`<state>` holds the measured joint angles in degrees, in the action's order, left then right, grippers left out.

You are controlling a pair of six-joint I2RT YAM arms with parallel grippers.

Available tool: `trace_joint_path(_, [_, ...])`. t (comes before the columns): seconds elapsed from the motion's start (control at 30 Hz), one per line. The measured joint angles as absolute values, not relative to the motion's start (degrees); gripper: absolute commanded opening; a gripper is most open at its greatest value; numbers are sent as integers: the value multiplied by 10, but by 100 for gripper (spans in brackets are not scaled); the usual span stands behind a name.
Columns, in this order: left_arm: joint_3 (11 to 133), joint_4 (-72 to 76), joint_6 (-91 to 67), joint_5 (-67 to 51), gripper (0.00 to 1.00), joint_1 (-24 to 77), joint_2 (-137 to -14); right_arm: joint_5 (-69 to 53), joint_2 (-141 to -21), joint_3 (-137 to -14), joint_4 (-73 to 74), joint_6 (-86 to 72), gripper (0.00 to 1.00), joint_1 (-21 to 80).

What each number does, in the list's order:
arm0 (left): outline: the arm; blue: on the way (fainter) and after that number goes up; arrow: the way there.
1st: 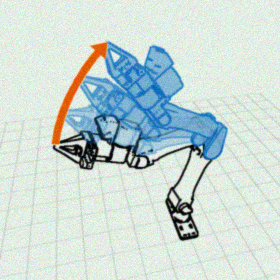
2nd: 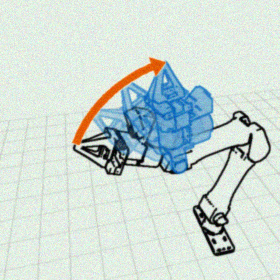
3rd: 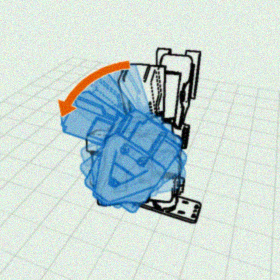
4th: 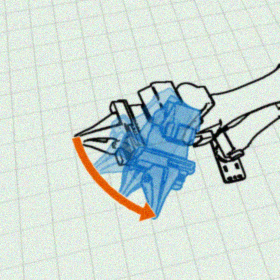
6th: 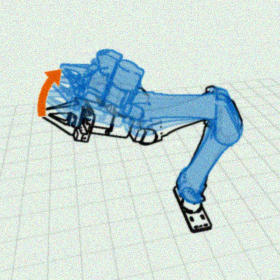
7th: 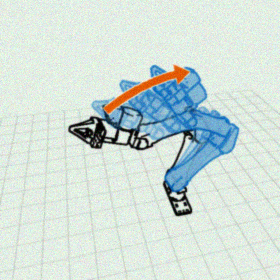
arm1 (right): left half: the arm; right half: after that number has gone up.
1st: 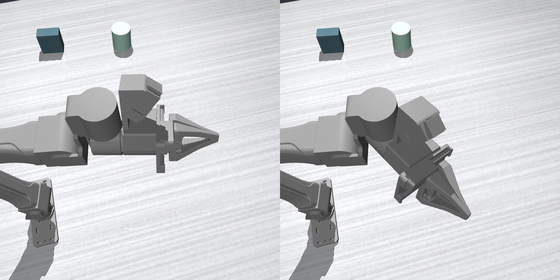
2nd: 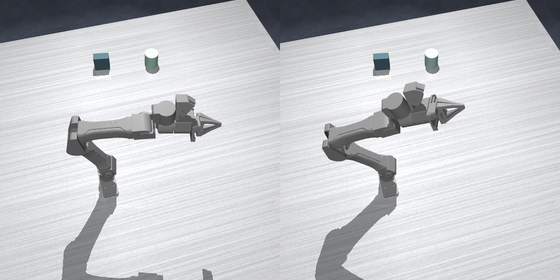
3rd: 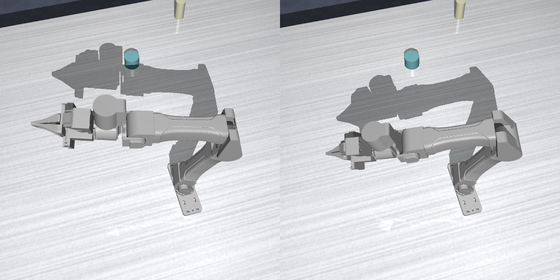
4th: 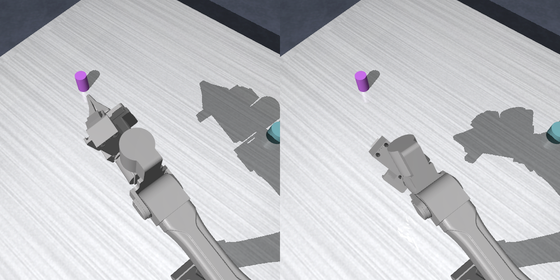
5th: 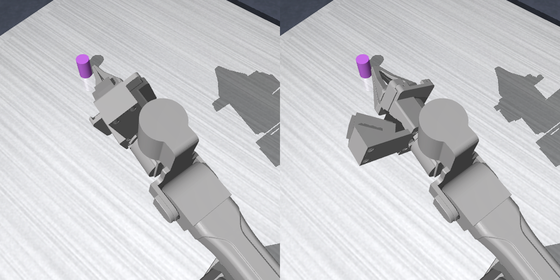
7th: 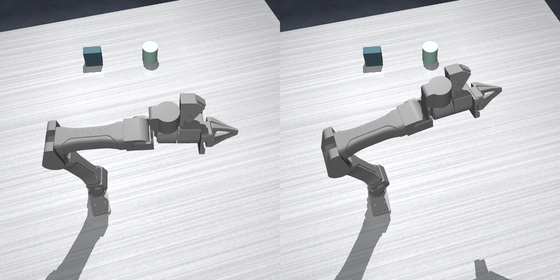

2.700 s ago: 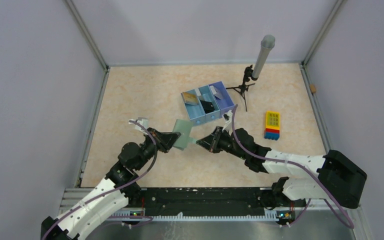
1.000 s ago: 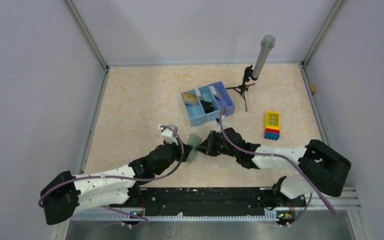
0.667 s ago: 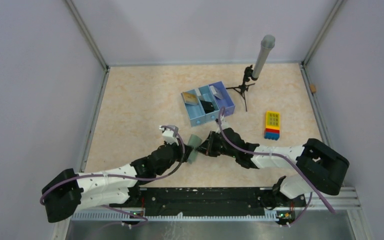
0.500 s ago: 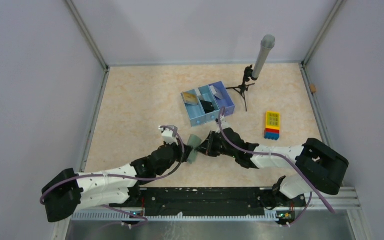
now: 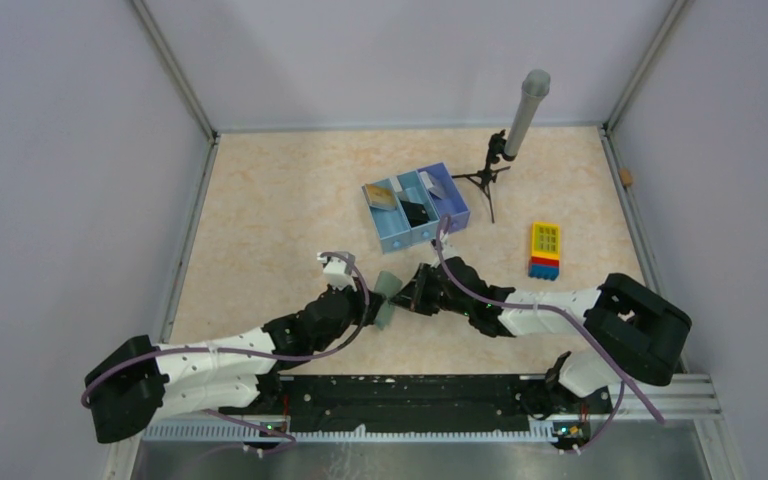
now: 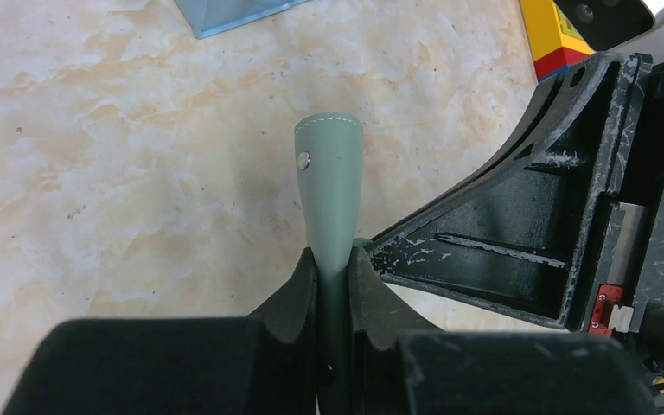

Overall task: Put the credit cards into the card holder
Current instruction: Close the card holder at the center of the board.

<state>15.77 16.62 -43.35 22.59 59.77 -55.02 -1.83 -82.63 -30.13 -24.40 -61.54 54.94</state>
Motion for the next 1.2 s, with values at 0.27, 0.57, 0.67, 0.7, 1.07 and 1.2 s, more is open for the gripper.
trace_joint_path(0.27, [158, 167, -439, 224, 0, 599, -550, -18, -826, -301, -246, -621, 16, 549])
trace_joint_path(0.57, [158, 167, -446, 224, 0, 601, -550, -16, -825, -301, -247, -622, 18, 549])
trace_joint_path(0.67, [158, 166, -451, 225, 0, 601, -550, -16, -823, -301, -247, -622, 21, 549])
trace_joint_path(0.7, [158, 166, -453, 226, 0, 601, -550, -15, -822, -301, -247, -622, 21, 549])
trace_joint_path(1.07, [161, 137, -496, 239, 0, 605, -552, -5, -813, -300, -252, -624, 11, 549])
trace_joint_path(1.2, [163, 118, -505, 239, 0, 606, -558, -1, -808, -300, -259, -627, 13, 549])
